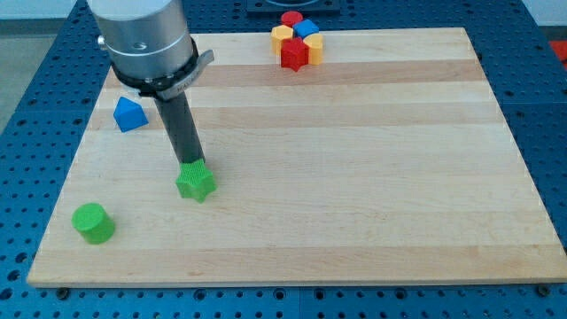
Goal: Push the green star towards the green circle
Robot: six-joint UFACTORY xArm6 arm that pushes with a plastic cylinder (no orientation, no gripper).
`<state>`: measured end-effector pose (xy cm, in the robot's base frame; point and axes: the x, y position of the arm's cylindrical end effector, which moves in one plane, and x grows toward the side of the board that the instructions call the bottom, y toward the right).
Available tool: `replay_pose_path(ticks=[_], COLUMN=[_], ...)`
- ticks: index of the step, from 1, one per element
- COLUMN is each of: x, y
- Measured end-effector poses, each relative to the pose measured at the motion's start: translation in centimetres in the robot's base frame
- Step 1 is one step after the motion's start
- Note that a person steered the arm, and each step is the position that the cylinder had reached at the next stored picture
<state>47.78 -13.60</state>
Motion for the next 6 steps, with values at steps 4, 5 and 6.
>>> replay_pose_path(ticks=[4, 5, 6], x=[1.5, 2.5, 4.4], y=[3.4, 4.4, 3.0])
